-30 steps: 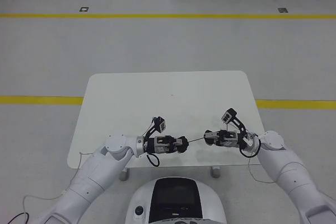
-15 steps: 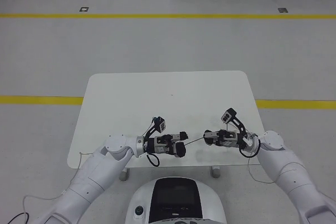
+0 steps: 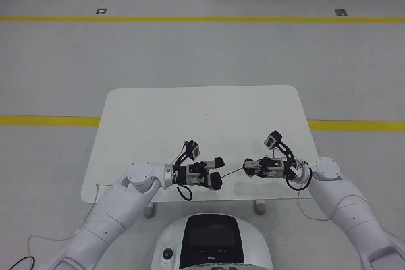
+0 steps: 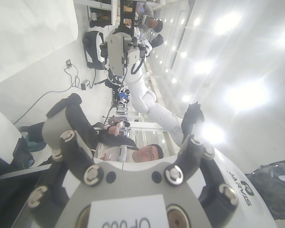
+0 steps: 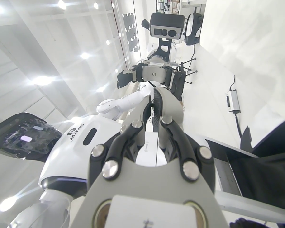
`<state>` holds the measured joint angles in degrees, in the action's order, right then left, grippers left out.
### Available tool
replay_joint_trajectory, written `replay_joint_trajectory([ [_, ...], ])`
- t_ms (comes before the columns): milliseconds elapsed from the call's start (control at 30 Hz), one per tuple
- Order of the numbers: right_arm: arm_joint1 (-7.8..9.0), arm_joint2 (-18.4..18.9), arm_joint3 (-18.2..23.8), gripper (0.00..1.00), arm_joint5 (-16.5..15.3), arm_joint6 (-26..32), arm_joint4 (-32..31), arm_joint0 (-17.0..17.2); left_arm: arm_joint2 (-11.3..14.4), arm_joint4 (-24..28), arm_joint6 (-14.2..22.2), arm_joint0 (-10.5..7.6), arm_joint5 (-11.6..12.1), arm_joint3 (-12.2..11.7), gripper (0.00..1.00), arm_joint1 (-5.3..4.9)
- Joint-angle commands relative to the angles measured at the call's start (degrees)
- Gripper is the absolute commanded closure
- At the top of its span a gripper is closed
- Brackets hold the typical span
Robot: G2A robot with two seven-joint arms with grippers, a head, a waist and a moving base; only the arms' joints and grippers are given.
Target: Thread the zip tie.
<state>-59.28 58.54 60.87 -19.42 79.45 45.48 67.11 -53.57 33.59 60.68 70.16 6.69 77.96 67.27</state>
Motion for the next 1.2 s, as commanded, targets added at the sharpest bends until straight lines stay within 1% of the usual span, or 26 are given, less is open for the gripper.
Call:
replay_joint_trajectory([
  [0, -0.04, 0.0, 1.3, 1.0, 0.4, -2.0, -0.6, 0.7, 0.2, -0.8, -2.6, 0.43, 0.9, 0.7, 0.0, 0.03],
  [67, -0.09, 0.3, 2.2, 1.0, 0.6, -2.5, 0.4, 1.4, 0.6, -1.2, -3.6, 0.71, 1.2, 1.2, 0.0, 0.05],
  [167, -0.27, 0.9, 2.7, 1.0, 0.5, -2.7, 2.9, 2.2, 0.9, -1.9, -6.7, 0.85, 2.9, 1.2, 0.0, 0.19],
  [300, -0.64, 1.4, 2.7, 1.0, -0.1, -3.8, 5.3, 2.9, 1.9, -2.4, -9.4, 0.6, 4.9, 1.0, 0.0, 0.53],
  [433, -0.95, 1.5, 2.3, 1.0, 0.2, -4.5, 5.6, 2.9, 3.0, -2.9, -11.4, 0.13, 5.6, 0.6, 0.0, 0.88],
  [567, -1.28, 1.4, 2.1, 1.0, 0.5, -5.1, 5.5, 2.7, 3.8, -1.9, -13.0, -0.05, 6.6, 0.5, 0.0, 1.25],
  [833, -1.35, 1.6, 2.1, 1.0, 0.4, -5.5, 5.1, 2.6, 3.8, -2.0, -13.3, 0.0, 6.6, 0.5, 0.0, 1.25],
  [900, -1.4, 1.7, 3.5, 1.0, 0.9, -7.3, 4.5, 3.3, 4.3, -2.6, -15.0, 0.3, 6.4, 1.2, 0.0, 1.33],
  [1167, -1.55, 2.4, 5.3, 1.0, 1.5, -10.1, 3.1, 4.5, 4.8, -2.5, -15.6, 0.19, 6.3, 1.2, 0.0, 1.41],
])
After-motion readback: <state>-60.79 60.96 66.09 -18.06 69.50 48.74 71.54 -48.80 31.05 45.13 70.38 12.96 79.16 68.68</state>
